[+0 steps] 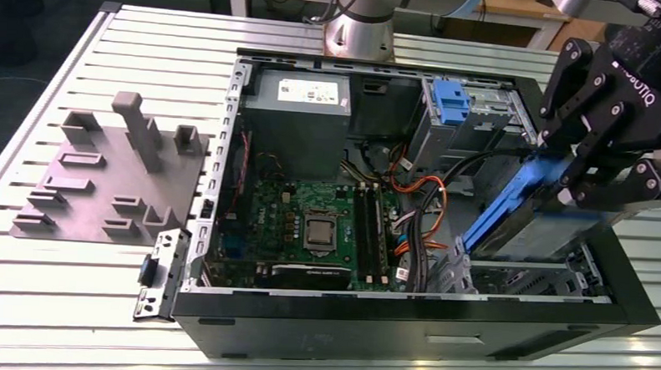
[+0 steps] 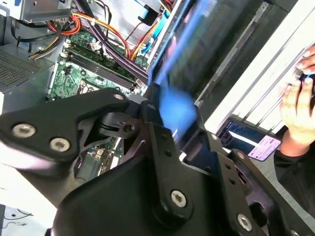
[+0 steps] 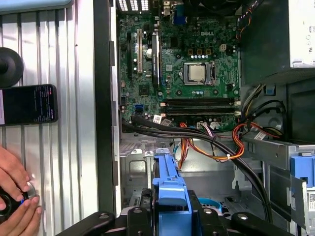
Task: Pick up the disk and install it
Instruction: 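Insert the disk into the insertion slot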
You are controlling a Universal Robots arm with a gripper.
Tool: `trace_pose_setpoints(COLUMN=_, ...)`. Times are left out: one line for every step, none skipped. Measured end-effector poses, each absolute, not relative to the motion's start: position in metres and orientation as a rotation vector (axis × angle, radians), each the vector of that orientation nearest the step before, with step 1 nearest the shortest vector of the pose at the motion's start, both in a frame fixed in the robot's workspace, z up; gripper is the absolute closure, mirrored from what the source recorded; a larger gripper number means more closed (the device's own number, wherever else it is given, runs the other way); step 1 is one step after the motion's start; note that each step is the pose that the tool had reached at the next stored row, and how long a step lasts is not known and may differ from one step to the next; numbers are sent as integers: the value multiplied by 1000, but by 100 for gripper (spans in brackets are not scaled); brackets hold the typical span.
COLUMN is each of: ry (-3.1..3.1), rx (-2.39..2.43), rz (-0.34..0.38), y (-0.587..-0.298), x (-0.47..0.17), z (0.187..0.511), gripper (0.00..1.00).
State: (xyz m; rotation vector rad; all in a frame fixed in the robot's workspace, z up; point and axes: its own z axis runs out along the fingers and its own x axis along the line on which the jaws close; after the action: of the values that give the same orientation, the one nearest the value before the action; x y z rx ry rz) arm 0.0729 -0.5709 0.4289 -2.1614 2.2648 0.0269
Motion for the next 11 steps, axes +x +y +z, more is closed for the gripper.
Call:
trace_pose_setpoints(ry=2265, rx=-2161, rz=27, y=-571, x=73, z=429, gripper=56)
trace_pose_setpoints(ry=2265, rx=-2161, rz=28, y=-571, x=73, z=429, gripper=56)
trace_pose_setpoints(ry=2265, rx=-2161, rz=27, y=-571, x=73, z=428, gripper=50)
trace_pose_setpoints(ry=2264, rx=-2161, rz=27, y=-571, x=73, z=427, gripper=50)
trace_pose_setpoints(ry=2264, rx=-2161, rz=27, y=-571, x=73, z=425, gripper=50)
trace_pose_setpoints(ry=2265, rx=-2161, rz=27, y=-571, x=73, z=424, gripper=50)
trace_pose_setpoints(ry=2264, rx=-2161, rz=27, y=-571, x=73, z=422, gripper=50)
trace_pose_setpoints(ry=2265, rx=-2161, rz=27, y=-571, x=73, z=420, gripper=50)
trace_pose_setpoints(ry=2264, rx=-2161, rz=27, y=-571, x=73, z=418, gripper=50)
trace_pose_setpoints(ry=2264, rx=-2161, rz=27, y=-571, x=73, z=416, gripper=50)
trace_pose_setpoints(ry=2264, rx=-2161, rz=27, y=-571, x=73, z=414, gripper=51)
